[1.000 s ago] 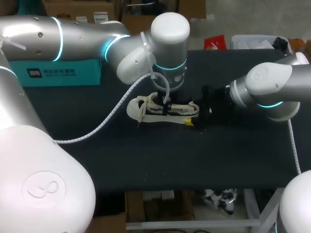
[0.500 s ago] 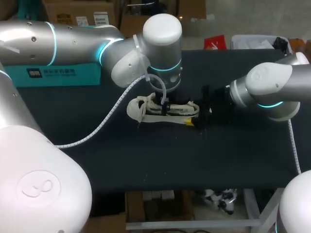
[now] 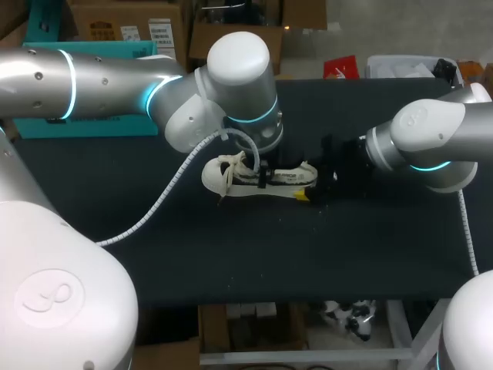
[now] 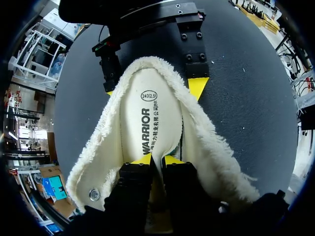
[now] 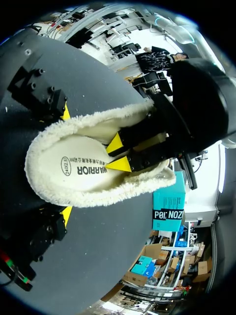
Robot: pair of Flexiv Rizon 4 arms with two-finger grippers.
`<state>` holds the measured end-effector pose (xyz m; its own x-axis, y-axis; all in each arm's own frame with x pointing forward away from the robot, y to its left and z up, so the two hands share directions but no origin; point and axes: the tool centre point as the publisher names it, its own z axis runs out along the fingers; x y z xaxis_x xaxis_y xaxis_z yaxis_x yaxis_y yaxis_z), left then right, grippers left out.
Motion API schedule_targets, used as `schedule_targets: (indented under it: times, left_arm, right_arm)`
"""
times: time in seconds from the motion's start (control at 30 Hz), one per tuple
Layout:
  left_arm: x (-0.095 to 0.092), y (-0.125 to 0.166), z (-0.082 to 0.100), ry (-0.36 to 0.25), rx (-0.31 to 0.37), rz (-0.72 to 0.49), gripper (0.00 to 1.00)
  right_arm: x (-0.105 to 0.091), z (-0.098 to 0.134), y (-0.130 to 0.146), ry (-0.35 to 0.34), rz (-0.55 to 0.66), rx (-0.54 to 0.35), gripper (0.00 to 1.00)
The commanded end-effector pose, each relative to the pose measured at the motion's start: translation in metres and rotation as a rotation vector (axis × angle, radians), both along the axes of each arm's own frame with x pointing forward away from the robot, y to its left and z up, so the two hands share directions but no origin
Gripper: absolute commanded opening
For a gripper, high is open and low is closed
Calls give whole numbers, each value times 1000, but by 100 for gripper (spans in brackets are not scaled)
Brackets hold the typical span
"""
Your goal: Open the shoe tongue, take the insole out of the shoe, put the insole back into the shoe, and pack the shoe into the shoebox
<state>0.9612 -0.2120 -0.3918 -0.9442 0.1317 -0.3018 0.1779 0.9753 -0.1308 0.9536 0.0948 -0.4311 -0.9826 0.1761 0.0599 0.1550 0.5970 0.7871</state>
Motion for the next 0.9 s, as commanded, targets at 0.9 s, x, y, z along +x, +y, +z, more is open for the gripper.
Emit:
schedule_targets:
  times: [0.9]
  left_arm:
    - [-29, 13, 74, 104, -189, -50, 0]
  right_arm:
    - [0, -8, 3, 1, 3, 2, 0]
